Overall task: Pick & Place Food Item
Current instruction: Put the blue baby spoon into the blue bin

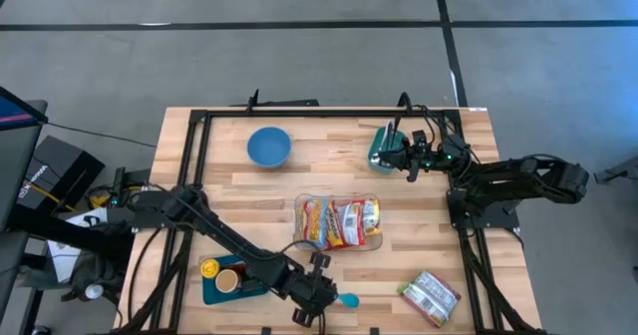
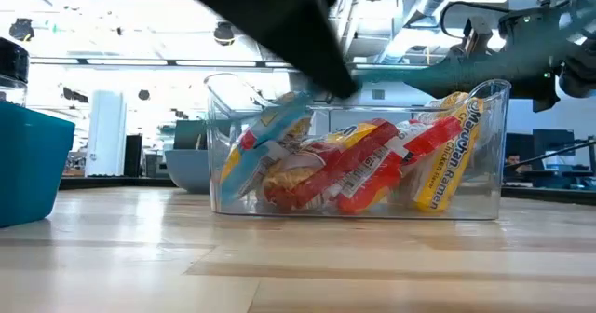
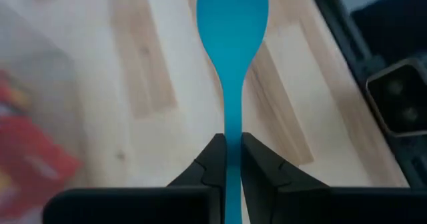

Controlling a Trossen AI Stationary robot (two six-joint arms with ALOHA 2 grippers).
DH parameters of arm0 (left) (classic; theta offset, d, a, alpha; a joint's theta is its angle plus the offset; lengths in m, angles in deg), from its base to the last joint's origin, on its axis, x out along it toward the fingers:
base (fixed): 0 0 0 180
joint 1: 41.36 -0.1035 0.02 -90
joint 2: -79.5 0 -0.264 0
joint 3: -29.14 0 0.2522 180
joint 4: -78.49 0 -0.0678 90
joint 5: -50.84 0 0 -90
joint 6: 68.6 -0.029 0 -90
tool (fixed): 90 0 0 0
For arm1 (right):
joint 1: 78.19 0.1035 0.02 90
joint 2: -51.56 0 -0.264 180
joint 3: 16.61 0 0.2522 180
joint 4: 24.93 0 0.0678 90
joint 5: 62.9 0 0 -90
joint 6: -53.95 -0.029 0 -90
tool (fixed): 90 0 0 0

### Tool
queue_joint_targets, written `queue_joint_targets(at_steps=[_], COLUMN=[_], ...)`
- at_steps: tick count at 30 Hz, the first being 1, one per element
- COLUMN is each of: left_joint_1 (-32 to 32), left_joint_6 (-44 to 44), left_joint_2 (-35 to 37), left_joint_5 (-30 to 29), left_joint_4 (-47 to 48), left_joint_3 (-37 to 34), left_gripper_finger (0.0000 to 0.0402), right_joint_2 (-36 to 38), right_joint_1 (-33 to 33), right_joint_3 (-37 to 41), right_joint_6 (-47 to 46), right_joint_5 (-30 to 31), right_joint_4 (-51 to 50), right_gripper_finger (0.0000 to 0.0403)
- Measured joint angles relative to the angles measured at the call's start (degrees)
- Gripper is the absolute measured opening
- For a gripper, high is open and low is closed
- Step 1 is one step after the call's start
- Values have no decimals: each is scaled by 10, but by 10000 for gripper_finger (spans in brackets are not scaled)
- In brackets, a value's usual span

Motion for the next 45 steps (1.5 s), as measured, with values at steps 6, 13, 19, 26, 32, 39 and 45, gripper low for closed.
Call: queue_joint_targets(at_steps=[6,13,19,26,32,39,45], left_joint_1=[-1,-21,-67,-148,-218,-288,-327], left_joint_6=[-43,-126,-205,-267,-272,-273,-272], left_joint_2=[65,139,188,203,202,202,189], left_joint_5=[-62,-154,-245,-303,-315,-336,-339], left_joint_4=[-1,-4,-4,-1,10,10,6], left_joint_3=[0,1,1,1,1,1,3], left_gripper_finger=[17,20,20,18,18,18,18], right_joint_2=[0,0,0,0,0,0,0], right_joint_1=[0,0,0,0,0,-1,-1], right_joint_3=[0,0,0,0,0,0,0], right_joint_6=[0,0,0,0,1,24,46], right_joint_5=[0,0,0,0,0,43,126], right_joint_4=[-1,-1,-1,-1,-3,-39,-63], right_gripper_finger=[1,1,1,1,1,1,1])
